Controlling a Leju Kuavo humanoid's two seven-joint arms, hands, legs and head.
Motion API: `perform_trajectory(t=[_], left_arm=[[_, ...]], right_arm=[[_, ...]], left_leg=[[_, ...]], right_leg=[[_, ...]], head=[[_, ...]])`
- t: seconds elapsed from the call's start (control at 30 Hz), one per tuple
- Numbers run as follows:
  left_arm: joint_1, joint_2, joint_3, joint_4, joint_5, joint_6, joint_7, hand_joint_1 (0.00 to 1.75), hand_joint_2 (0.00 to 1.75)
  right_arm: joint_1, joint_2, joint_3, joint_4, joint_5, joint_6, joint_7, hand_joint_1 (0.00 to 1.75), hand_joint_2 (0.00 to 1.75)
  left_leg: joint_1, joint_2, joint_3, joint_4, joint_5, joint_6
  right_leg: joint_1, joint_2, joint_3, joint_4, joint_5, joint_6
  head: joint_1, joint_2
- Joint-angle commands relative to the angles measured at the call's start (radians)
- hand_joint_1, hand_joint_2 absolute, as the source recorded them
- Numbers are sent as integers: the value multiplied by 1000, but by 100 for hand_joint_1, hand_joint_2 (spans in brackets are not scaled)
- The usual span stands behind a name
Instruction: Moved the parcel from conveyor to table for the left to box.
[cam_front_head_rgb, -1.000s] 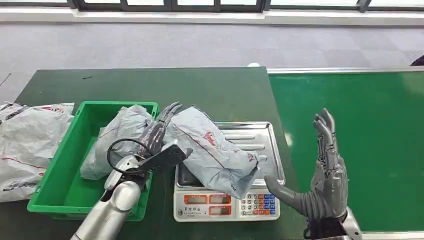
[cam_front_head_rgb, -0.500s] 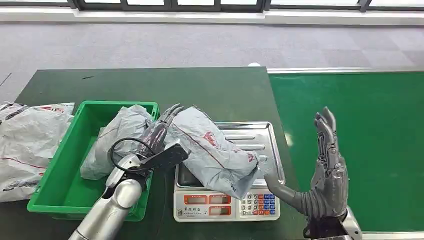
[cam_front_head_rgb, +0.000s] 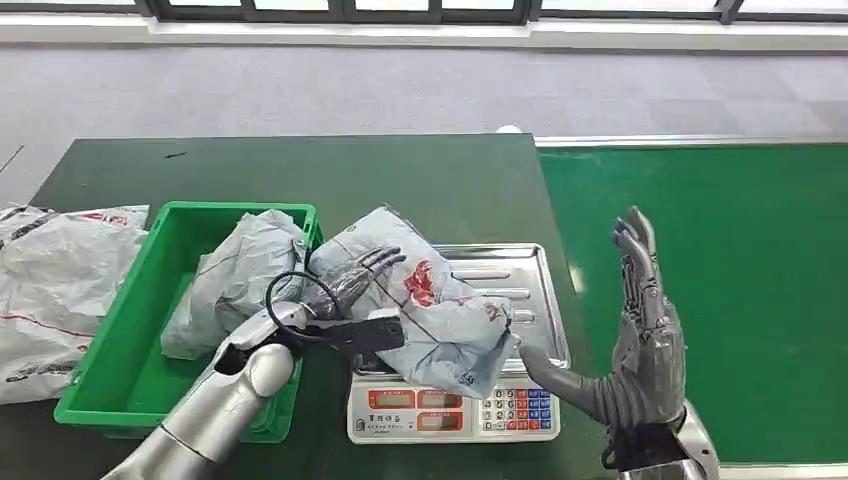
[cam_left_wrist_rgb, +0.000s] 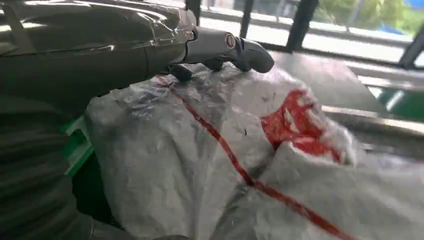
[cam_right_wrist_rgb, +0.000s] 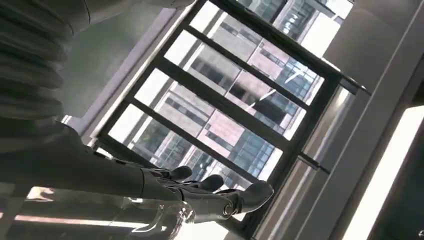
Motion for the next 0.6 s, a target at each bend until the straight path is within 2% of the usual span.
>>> perform_trajectory(t=[0.03,0.3,0.6], left_arm=[[-221,103,-225,198,51,-148,-106,0,175],[-211,123,-276,117,70,-163,-124,0,175],[-207,126,-278,112,71,-163,-123,0,175]], right_arm=[[-107,51,-33,119,-7,14,19,0,175],[-44,53,-38,87,-2,-2,4,0,175],[-44,55,-37,85,0,-1,5,0,175]], left_leg=[[0,0,1,-1,1,-1],[0,-1,1,-2,2,-1],[0,0,1,-2,2,-1]], right_leg=[[1,0,0,0,1,-1],[0,-1,2,-1,0,-1],[0,0,1,-1,1,-1]], head=[[0,0],[0,0],[0,0]])
